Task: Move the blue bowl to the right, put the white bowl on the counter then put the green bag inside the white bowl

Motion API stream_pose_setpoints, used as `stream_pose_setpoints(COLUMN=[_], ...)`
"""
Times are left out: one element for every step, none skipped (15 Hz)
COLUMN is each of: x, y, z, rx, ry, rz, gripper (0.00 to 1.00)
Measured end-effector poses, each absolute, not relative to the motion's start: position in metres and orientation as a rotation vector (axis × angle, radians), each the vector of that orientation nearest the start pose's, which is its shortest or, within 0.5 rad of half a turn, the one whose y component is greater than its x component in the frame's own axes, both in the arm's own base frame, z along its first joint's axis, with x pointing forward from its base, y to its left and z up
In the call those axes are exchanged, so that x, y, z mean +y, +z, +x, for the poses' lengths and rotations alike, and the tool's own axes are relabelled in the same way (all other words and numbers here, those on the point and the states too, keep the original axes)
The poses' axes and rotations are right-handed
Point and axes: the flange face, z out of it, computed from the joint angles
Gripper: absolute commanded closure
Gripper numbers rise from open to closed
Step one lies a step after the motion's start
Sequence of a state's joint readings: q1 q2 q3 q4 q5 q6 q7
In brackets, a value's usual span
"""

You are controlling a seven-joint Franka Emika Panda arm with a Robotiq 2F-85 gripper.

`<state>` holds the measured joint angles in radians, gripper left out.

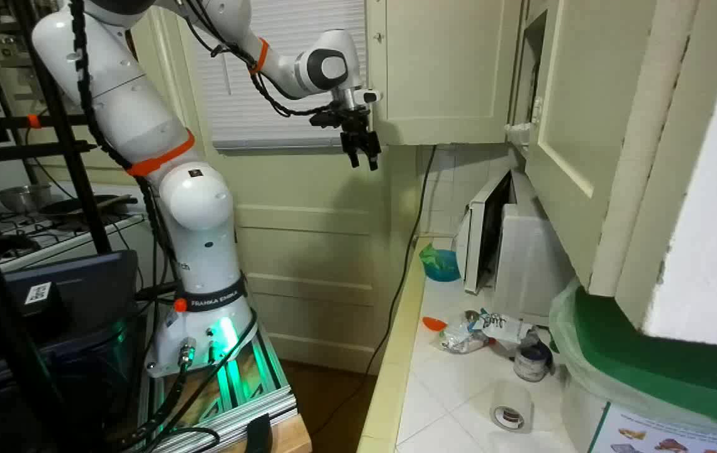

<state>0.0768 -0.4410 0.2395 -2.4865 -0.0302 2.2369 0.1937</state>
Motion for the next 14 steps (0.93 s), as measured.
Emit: stream_pose_setpoints(x=[0.135,0.135,0.135,0.135,0.135,0.135,0.133,0.129,0.123,0.117,0.11,0.103,0.096,0.088], y=[0.458,0.458,0.458,0.458,0.458,0.458,0.458,0.455,0.452,0.447,0.44,0.433,0.425,0.416], z=[0.405,0.405,0.405,0.405,0.405,0.405,0.406,0.408,0.41,0.414,0.419,0.423,0.427,0.432], rx=[-0.202,-0.202,-0.202,-0.202,-0.202,-0.201,-0.189,-0.166,-0.128,-0.085,-0.038,0.01,0.055,0.1], ry=[-0.329,-0.329,-0.329,-0.329,-0.329,-0.329,-0.325,-0.315,-0.308,-0.314,-0.33,-0.356,-0.383,-0.424], rz=[-3.198,-3.198,-3.198,-3.198,-3.198,-3.197,-3.197,-3.196,-3.195,-3.189,-3.18,-3.171,-3.162,-3.157], gripper=[0.0,0.0,0.0,0.0,0.0,0.0,0.0,0.0,0.0,0.0,0.0,0.0,0.0,0.0])
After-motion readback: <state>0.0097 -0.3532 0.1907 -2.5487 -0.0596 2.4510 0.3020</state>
